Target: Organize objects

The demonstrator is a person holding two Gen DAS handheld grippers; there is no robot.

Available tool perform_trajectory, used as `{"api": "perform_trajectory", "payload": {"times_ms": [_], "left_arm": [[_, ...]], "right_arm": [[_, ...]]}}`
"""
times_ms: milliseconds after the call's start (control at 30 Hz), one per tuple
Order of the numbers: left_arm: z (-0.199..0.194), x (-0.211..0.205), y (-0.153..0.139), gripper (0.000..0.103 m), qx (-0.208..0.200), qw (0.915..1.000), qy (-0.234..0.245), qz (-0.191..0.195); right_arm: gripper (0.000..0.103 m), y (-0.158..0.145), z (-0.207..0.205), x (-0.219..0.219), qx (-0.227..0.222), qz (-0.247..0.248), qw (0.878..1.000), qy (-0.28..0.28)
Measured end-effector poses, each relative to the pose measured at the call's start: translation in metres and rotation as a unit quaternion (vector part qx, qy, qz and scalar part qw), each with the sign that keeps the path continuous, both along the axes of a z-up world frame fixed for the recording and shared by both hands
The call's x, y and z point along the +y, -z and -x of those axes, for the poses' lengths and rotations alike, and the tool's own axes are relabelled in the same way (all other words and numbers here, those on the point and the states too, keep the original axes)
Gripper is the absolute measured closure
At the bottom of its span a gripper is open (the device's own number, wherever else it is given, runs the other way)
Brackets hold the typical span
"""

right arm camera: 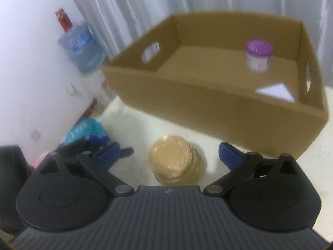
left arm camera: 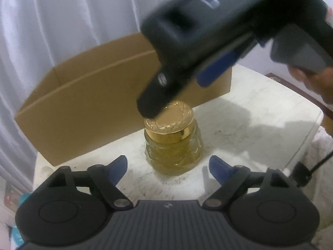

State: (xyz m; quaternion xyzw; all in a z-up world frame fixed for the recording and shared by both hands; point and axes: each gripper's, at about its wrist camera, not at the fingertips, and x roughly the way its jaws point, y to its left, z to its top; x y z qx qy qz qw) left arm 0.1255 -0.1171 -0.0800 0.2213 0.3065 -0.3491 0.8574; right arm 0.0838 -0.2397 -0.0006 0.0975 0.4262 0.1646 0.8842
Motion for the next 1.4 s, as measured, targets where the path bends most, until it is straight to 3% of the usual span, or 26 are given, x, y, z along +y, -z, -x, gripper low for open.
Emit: {"api": "perform_trajectory", "payload": {"times_ms": [100,300,500,700,1400], "left_arm": [[-0.006,-0.005,0.005,0.026,0.014,0.9999,-0.003,0.006],[-0.012,-0.013,0.012,0.031,0.028,0.9995,0.003,0.017],[-0.011,-0.019,0.015,0.033,0.034,0.9991,0.003,0.027],[-0.006,-0.015,0.013,0.033,0.036,0.9988,-0.001,0.035],[0.006,-0.005,0.022,0.029,0.043,0.9971,0.000,0.062]], "right_arm": [[0.003,0.012,-0.007,0.003,0.023,0.010,1.000,-0.010],[0.010,0.026,-0.019,0.006,0.053,0.010,0.998,-0.026],[0.024,0.036,-0.029,0.010,0.075,0.020,0.996,-0.036],[0.029,0.045,-0.035,0.012,0.080,0.041,0.995,-0.031],[0.029,0.050,-0.043,0.005,0.099,0.023,0.995,-0.025]]}}
